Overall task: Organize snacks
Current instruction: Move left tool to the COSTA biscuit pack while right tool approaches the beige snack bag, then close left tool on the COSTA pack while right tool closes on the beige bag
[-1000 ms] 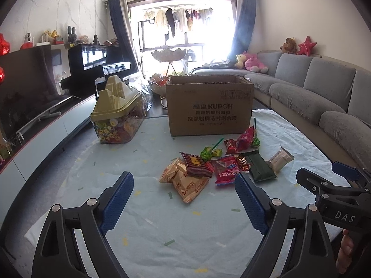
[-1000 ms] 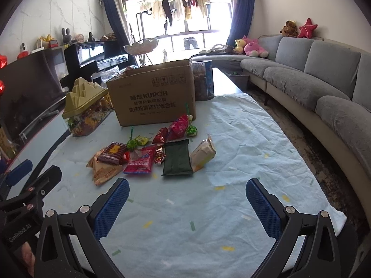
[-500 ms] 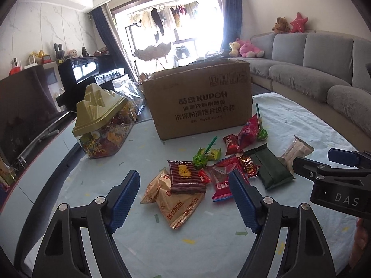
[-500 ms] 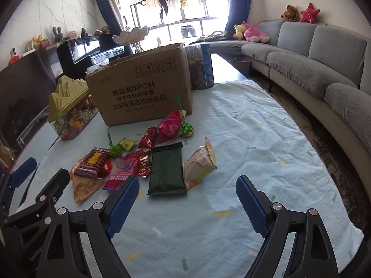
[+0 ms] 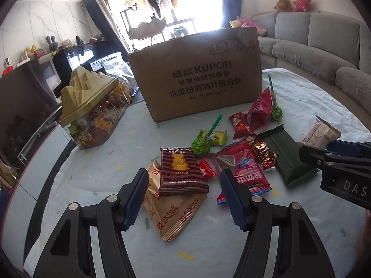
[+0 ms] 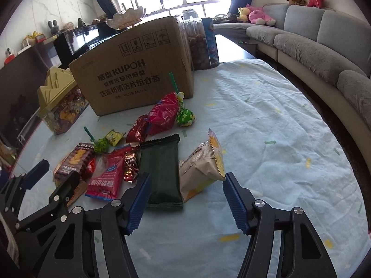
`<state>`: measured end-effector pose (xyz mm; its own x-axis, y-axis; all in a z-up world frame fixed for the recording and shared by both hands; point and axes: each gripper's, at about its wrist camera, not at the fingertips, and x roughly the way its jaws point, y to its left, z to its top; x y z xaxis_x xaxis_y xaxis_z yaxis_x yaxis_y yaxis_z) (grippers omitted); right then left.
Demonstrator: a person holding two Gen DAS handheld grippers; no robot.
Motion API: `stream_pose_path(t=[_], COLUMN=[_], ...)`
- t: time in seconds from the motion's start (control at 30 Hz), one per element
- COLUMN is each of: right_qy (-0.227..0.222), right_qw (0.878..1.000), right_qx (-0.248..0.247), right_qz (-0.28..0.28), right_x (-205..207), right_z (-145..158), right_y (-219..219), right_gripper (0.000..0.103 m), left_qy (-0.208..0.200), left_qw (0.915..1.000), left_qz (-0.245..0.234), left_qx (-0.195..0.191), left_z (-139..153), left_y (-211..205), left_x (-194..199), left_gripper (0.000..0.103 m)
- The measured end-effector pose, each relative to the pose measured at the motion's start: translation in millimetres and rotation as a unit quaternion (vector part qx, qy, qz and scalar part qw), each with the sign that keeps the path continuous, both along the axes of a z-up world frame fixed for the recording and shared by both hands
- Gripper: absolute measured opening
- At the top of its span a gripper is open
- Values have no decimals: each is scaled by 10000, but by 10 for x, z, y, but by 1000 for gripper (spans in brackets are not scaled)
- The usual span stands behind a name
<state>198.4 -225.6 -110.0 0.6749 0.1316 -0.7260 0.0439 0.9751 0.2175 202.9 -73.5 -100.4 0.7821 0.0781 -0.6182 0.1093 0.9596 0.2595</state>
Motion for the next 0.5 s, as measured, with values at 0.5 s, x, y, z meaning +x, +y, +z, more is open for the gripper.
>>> stream_pose_path(t=[0.5], right_qy=[174], right_qw=[9998], right_qx=[-12], right_qz=[107], right_x=[119], right_z=[-61], right_y=[35], right_gripper=[47], left_qy=[400], left_qw=[9990], left_qz=[114], left_qx=[-157], left_z=[-76], left_y=[76], left_x=[219], left_gripper=[50])
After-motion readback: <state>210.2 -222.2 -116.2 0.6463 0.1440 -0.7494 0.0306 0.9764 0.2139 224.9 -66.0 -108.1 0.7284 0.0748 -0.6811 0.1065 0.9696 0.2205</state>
